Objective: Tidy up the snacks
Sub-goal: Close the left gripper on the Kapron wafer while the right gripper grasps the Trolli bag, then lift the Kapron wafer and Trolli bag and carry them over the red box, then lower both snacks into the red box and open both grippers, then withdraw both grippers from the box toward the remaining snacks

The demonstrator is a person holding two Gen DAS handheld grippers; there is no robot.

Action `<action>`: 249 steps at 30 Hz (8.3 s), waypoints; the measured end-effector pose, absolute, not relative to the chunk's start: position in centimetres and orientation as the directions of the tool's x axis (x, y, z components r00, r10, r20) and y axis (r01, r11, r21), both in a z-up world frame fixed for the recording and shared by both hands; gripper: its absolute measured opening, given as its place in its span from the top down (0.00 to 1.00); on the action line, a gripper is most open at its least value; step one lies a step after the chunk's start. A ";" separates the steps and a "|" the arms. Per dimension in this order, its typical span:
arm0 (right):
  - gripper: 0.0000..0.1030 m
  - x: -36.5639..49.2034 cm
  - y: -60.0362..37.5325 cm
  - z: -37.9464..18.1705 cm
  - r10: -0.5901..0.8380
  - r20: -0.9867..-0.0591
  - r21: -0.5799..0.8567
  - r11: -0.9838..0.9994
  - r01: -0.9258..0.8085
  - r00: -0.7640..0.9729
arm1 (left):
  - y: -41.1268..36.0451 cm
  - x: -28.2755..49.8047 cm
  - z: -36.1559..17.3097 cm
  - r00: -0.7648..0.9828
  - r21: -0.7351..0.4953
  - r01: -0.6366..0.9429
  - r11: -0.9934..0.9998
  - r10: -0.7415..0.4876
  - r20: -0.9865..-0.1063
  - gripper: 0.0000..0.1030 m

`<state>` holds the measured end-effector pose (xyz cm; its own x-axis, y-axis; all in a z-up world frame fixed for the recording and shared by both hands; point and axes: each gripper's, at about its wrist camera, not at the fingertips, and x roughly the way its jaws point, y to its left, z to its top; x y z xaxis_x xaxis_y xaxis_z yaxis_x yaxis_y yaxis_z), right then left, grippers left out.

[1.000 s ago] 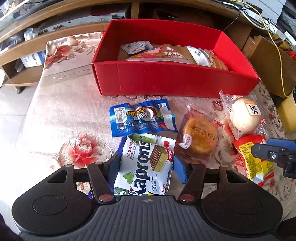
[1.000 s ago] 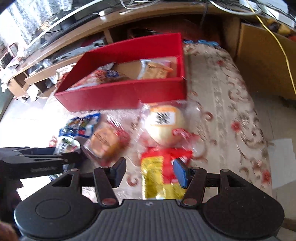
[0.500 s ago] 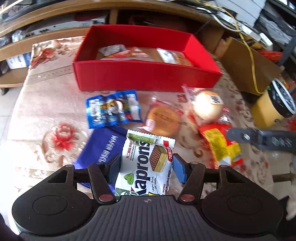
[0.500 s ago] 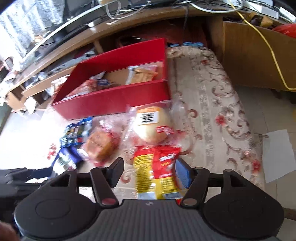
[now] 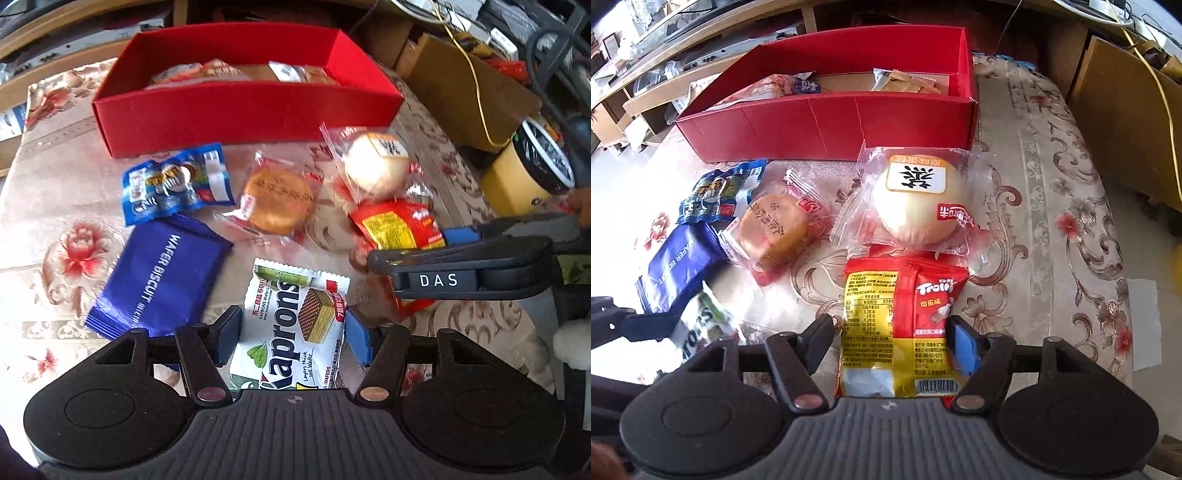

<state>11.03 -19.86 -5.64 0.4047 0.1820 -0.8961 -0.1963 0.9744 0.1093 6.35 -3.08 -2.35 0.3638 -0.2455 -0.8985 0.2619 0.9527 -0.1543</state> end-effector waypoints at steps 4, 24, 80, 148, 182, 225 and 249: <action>0.18 11.0 -19.7 -5.8 0.205 -0.895 0.126 0.968 -0.217 0.395 | -3.6 6.2 -2.9 0.361 -0.112 0.275 0.955 -0.211 -0.908 0.35; 0.32 10.2 -19.6 -6.1 0.134 -0.889 0.030 0.971 -0.236 0.438 | -3.9 5.9 -3.9 0.352 -0.055 0.296 0.954 -0.162 -0.922 0.24; 0.43 7.3 -20.9 -5.0 0.185 -0.884 0.099 0.972 -0.215 0.430 | -4.0 4.8 -2.8 0.418 -0.009 0.254 0.967 -0.119 -0.900 0.38; 0.49 16.3 -19.8 5.0 0.245 -0.685 0.150 0.969 -0.196 0.686 | -4.3 14.3 5.6 0.681 0.046 0.158 0.986 -0.075 -0.728 0.39; 0.49 26.6 -17.8 1.1 0.242 -0.723 0.145 0.969 -0.201 0.647 | -3.7 23.2 2.2 0.652 0.081 0.085 0.993 0.006 -0.758 0.39; 0.47 25.2 -17.9 1.0 0.241 -0.720 0.137 0.969 -0.207 0.650 | -3.5 21.7 2.2 0.686 0.145 0.081 0.986 0.050 -0.726 0.26; 0.47 19.0 -17.9 1.8 0.273 -0.733 0.164 0.960 -0.228 0.623 | -2.0 15.9 3.5 0.691 0.077 0.102 0.992 -0.015 -0.723 0.24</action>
<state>19.01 -17.89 1.81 0.6226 0.2735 -0.7332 -0.2282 0.9597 0.1642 15.89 -2.05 3.52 0.6908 -0.0149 -0.7229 0.1023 0.9917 0.0774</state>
